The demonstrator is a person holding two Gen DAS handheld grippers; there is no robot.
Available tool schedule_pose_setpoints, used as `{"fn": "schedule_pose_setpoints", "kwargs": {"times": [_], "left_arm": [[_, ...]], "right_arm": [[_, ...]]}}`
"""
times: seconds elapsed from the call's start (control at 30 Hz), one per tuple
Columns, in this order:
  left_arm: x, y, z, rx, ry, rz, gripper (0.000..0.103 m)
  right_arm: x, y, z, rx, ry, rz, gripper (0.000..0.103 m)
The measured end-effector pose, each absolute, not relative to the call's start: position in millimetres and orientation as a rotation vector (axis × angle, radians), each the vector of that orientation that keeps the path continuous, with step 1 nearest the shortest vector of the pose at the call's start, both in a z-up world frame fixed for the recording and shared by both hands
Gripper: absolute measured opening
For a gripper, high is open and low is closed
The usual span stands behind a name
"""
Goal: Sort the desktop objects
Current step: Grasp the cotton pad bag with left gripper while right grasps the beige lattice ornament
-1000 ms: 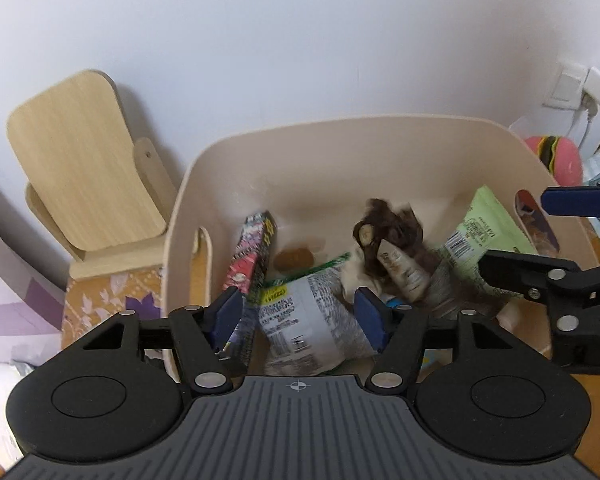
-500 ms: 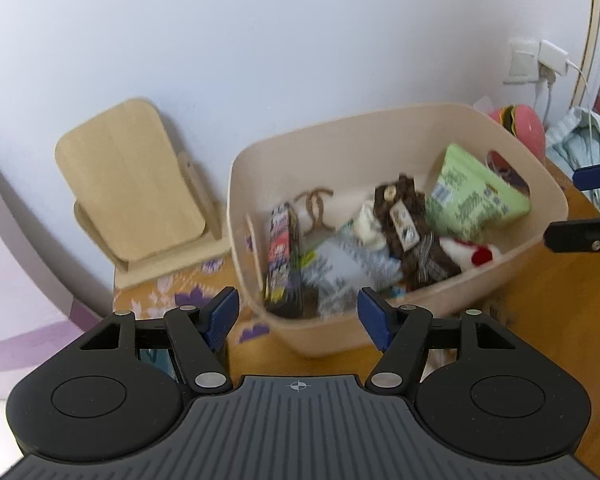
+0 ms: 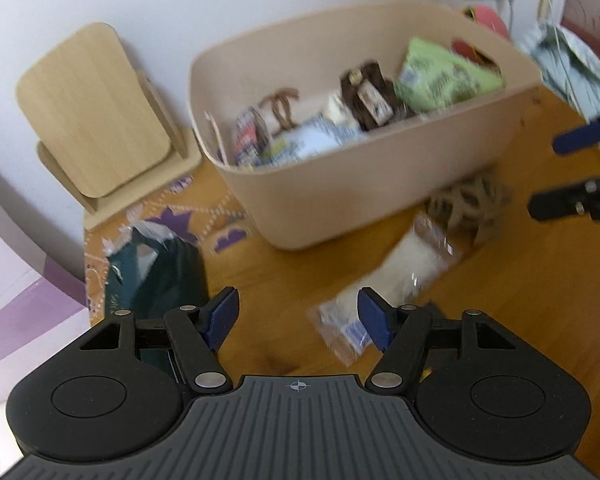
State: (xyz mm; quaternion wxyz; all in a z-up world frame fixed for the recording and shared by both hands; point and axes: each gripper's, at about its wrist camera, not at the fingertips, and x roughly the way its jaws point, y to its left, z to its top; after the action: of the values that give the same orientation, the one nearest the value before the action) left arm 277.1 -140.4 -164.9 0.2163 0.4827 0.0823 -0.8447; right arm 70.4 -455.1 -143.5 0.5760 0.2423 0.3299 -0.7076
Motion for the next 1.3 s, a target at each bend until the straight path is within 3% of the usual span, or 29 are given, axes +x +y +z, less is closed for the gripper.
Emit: {"fn": "schedule_pose_setpoints", "kwargs": {"times": [0.6,0.9,1.07,1.2,1.23,1.3], "left_arm": [[247.2,-138.2,-207.3,1.523,0.124,-2.522,0.067],[232.4,-134.5,-217.2,1.575,0.160,-2.595,0.069],[229.8,-135.5,-221.5,1.559,0.267,-2.609,0.069],[229.2,-133.3,-221.9,1.559,0.264,-2.613,0.068],[229.2,-132.8,-221.6,1.557,0.268,-2.610,0.064],[229.5,-131.0,-220.3,1.551,0.275,-2.609,0.054]], "right_arm": [[60.9,-500.1,-188.7,0.693,0.860,-1.673,0.096],[50.0,-507.5,-200.8,0.712,0.879,-1.700,0.096],[50.7,-505.0,-205.1,0.686,0.892,-1.696,0.085],[51.4,-501.0,-205.4,0.649,0.893,-1.701,0.068],[52.2,-499.6,-205.6,0.640,0.894,-1.706,0.062],[54.3,-496.8,-206.8,0.618,0.901,-1.715,0.061]]}}
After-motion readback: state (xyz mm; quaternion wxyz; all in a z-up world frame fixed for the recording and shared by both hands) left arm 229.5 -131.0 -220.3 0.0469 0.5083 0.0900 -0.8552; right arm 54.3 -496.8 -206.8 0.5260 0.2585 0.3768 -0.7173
